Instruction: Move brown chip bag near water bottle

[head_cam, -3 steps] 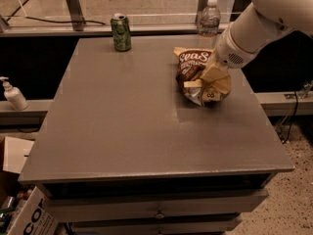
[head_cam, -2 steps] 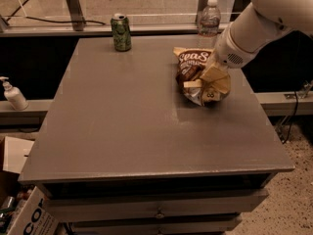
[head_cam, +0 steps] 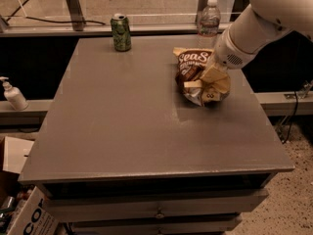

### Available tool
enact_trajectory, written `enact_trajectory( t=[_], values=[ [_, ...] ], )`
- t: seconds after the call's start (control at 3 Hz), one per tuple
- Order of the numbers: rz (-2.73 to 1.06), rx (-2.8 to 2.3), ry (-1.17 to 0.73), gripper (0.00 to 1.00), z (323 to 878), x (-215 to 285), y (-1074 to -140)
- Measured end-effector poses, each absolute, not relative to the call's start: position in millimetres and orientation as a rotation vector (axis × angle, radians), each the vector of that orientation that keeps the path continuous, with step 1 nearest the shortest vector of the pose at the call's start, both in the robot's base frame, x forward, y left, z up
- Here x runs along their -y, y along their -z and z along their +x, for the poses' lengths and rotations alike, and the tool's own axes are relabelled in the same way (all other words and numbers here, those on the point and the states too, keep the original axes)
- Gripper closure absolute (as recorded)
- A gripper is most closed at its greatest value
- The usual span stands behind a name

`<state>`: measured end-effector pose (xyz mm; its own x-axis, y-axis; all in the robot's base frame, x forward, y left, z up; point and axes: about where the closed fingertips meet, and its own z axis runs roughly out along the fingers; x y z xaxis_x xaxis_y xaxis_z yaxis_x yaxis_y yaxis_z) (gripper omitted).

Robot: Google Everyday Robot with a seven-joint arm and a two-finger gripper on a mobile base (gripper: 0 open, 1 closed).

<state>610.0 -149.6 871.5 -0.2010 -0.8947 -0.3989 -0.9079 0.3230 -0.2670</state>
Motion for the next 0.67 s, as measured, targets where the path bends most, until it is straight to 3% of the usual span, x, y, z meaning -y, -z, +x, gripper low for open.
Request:
enact_trajectory(
  t=[0.67],
  values=[
    [-1.571,-2.141,-0.057,0.12,608,152,-858]
  ],
)
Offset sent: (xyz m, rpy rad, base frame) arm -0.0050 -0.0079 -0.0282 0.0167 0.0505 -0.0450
